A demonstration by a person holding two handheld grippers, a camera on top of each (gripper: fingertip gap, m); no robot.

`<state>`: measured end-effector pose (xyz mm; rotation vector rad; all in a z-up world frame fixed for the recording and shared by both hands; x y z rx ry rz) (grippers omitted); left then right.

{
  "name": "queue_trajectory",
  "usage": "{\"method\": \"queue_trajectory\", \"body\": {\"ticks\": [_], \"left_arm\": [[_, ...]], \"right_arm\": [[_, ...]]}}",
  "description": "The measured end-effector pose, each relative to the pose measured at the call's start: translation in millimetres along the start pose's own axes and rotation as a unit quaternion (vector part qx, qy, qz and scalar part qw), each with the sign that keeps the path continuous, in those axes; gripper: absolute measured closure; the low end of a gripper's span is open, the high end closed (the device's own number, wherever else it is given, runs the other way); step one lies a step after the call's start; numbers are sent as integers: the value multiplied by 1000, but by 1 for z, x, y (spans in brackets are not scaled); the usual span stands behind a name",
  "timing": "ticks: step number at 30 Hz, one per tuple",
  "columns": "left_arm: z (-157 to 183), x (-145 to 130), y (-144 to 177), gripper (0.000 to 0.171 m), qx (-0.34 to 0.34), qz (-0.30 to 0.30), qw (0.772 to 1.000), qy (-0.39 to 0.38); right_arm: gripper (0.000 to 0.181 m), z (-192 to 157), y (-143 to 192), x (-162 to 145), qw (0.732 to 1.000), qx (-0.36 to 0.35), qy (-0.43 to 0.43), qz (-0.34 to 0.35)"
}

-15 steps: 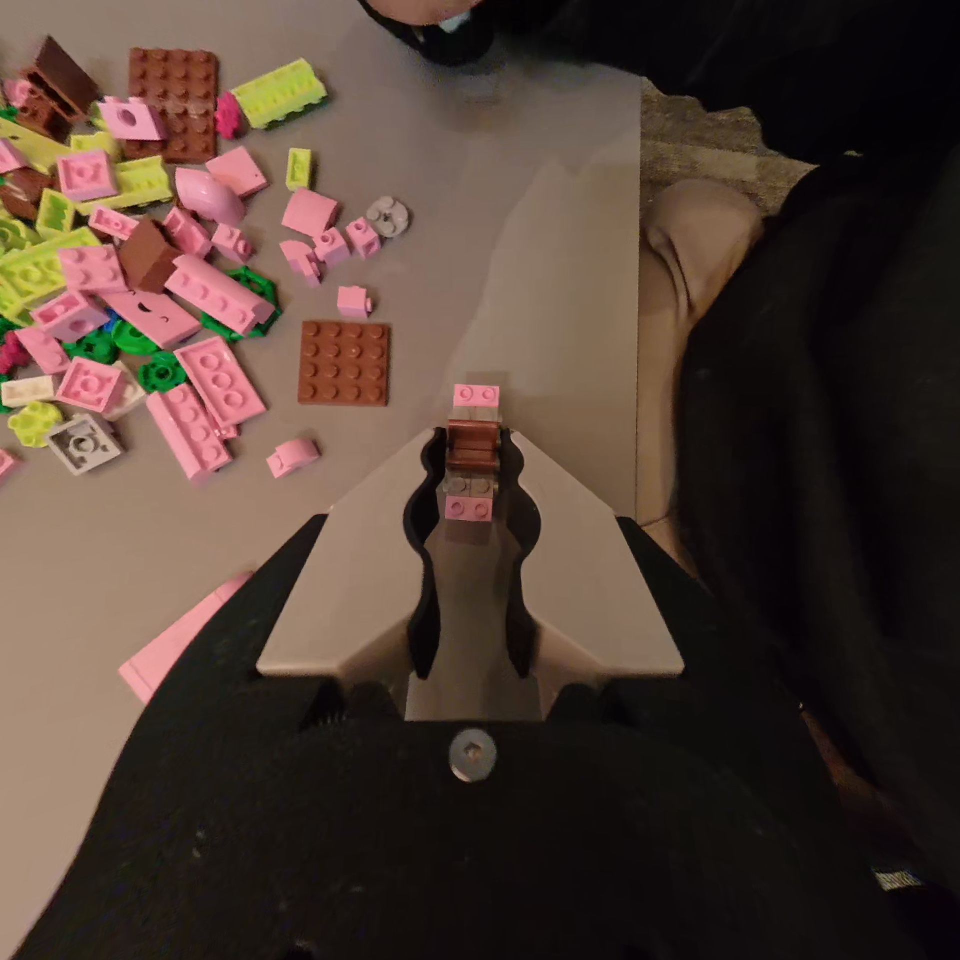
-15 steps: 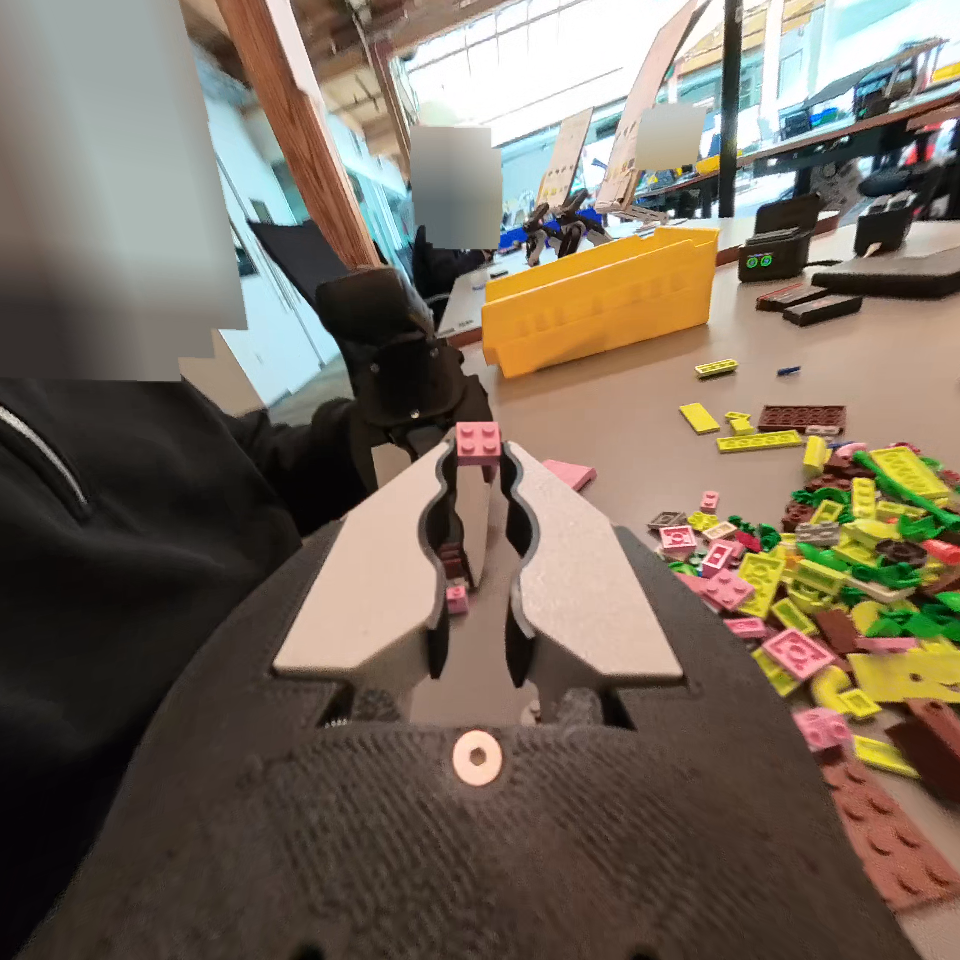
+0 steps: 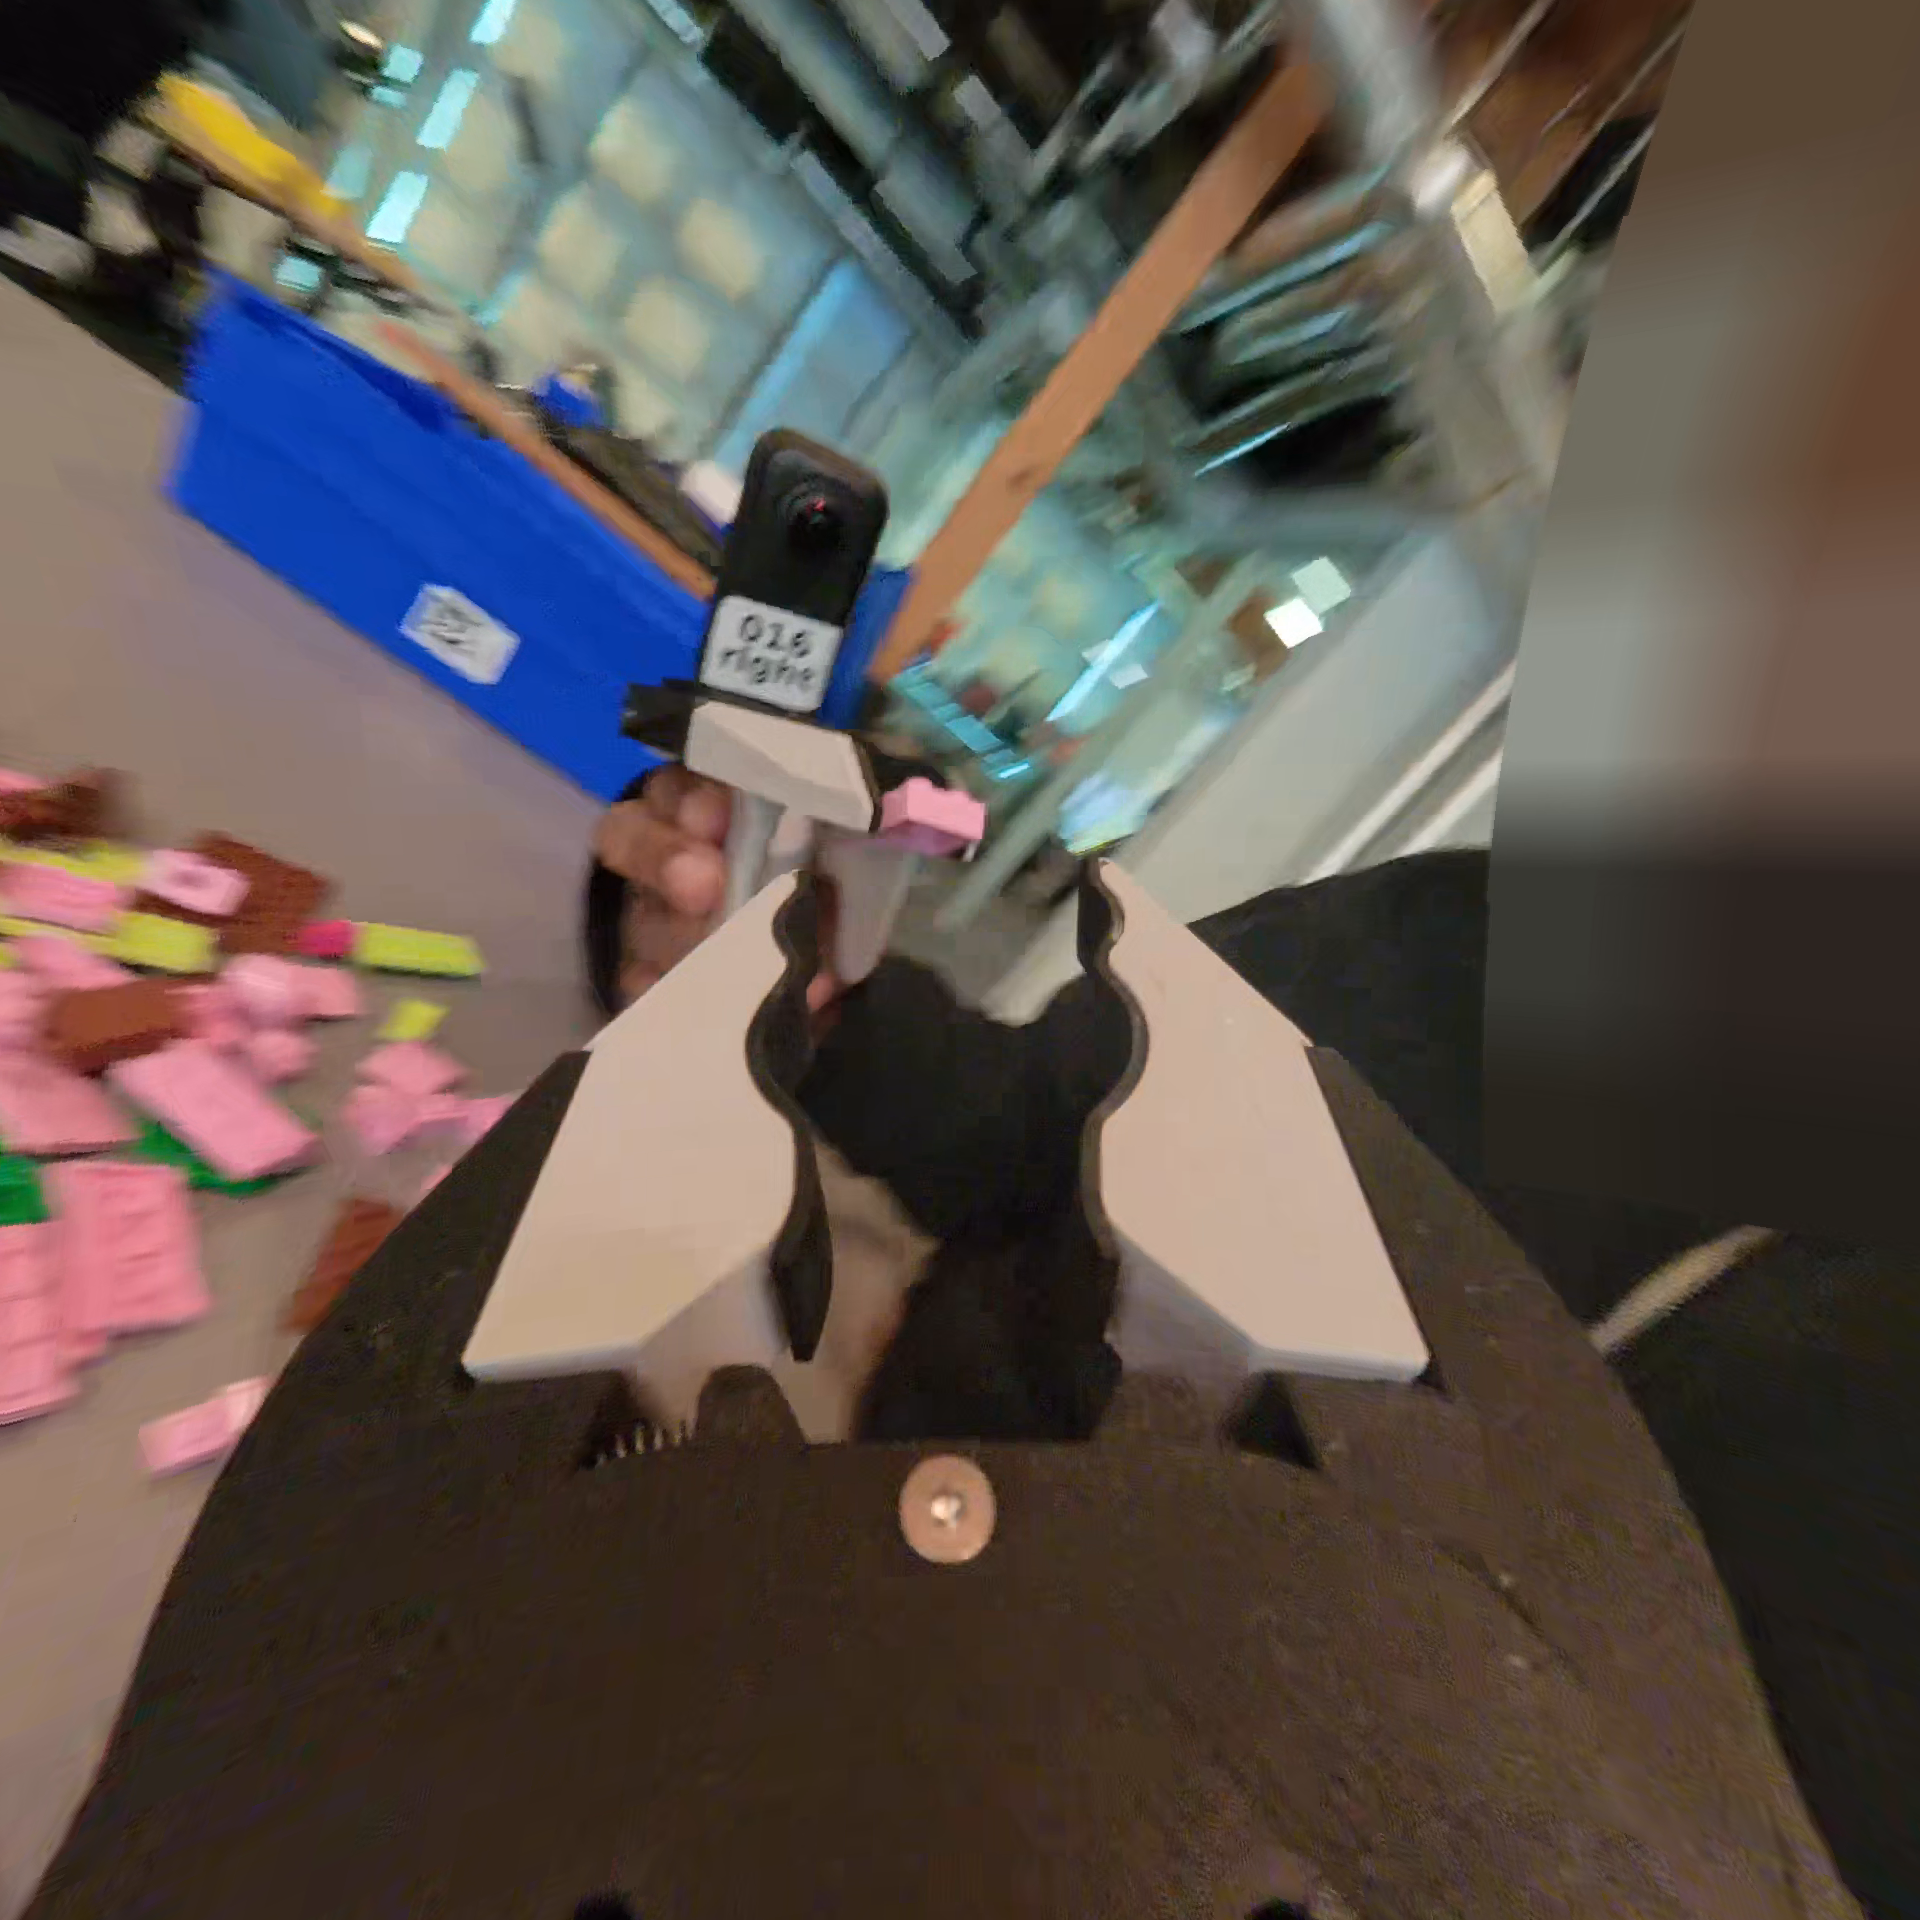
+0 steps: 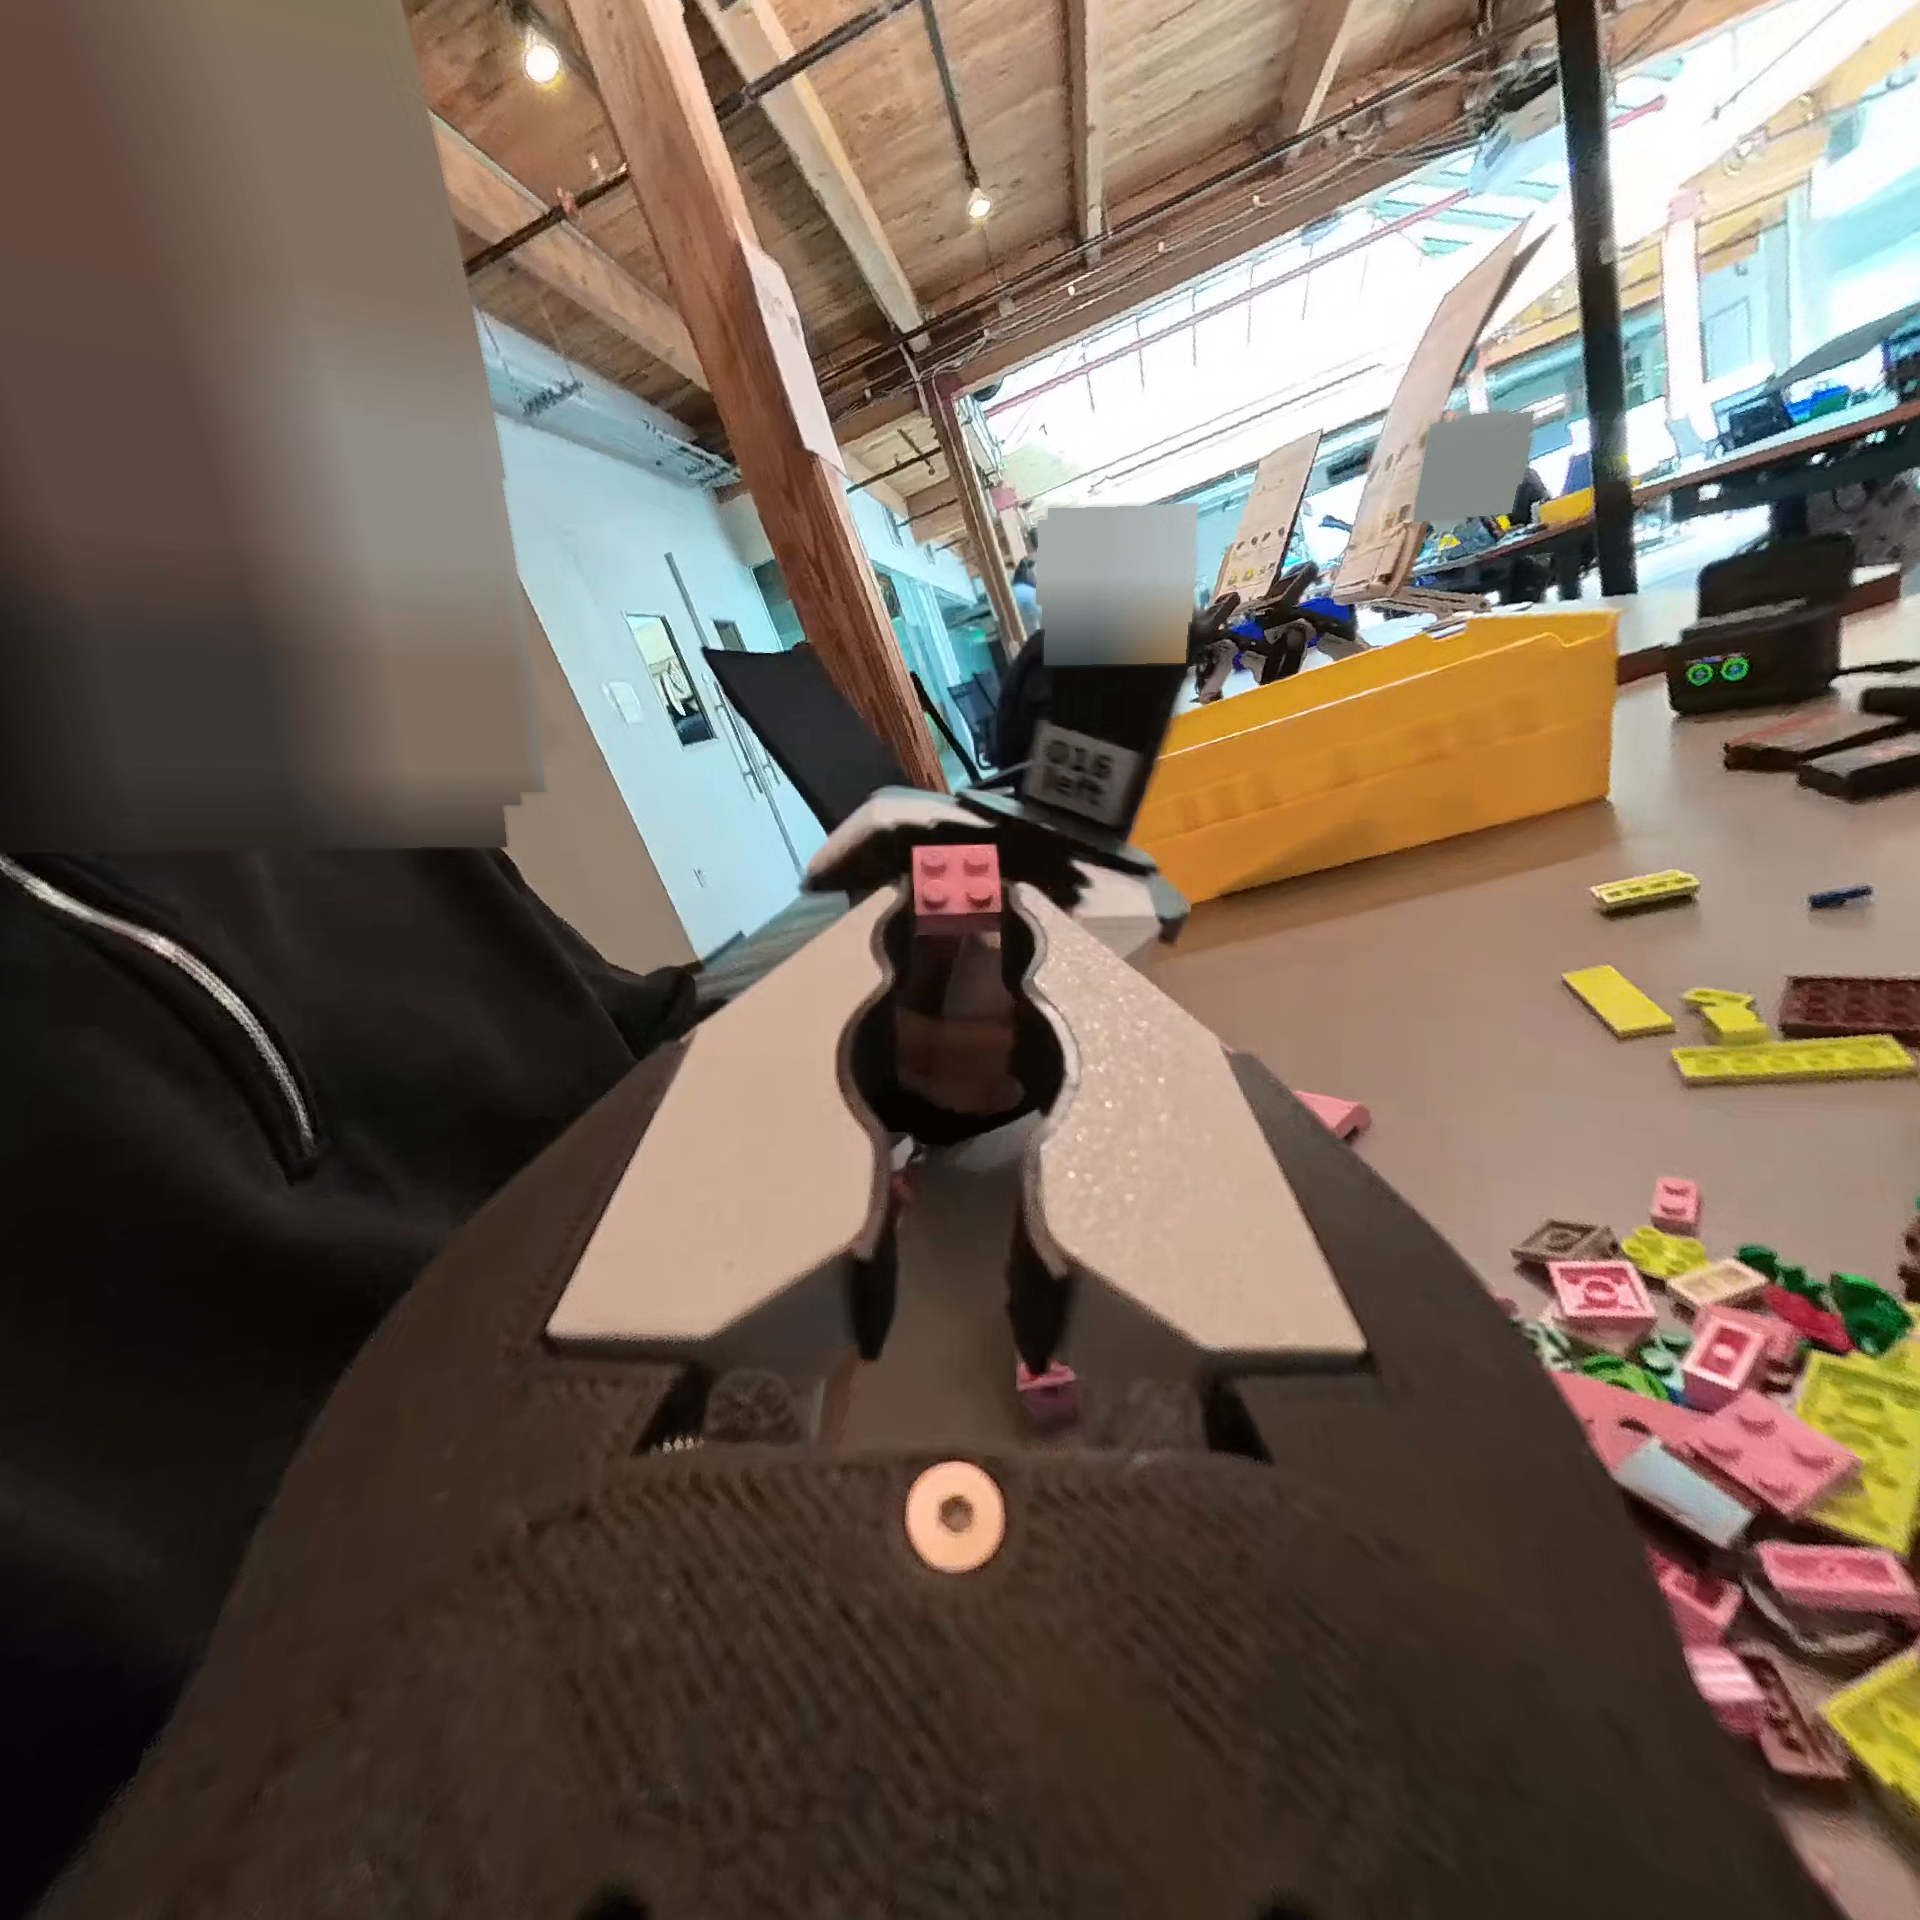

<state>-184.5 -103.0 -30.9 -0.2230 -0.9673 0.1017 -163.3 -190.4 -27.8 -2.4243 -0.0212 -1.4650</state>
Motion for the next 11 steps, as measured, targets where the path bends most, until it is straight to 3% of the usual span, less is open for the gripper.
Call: {"method": "queue_trajectory", "body": {"ticks": [4, 11], "left_arm": [[-1, 1, 1, 134, -102, 68, 986, 110], [-1, -2, -1, 144, -135, 77, 977, 143]], "right_arm": [[169, -6, -8, -5, 999, -1, 39, -6], [170, -12, -11, -6, 993, -17, 117, -2]]}}
Point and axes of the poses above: each gripper's, where its closed fingertips meet, y back along the fingers, x out of its top, z = x × y across the jaws, the point moved 5 cm from there along y, back along the fingers, and after that the axes turned 7 degrees about -y, right-handed, at the moved point
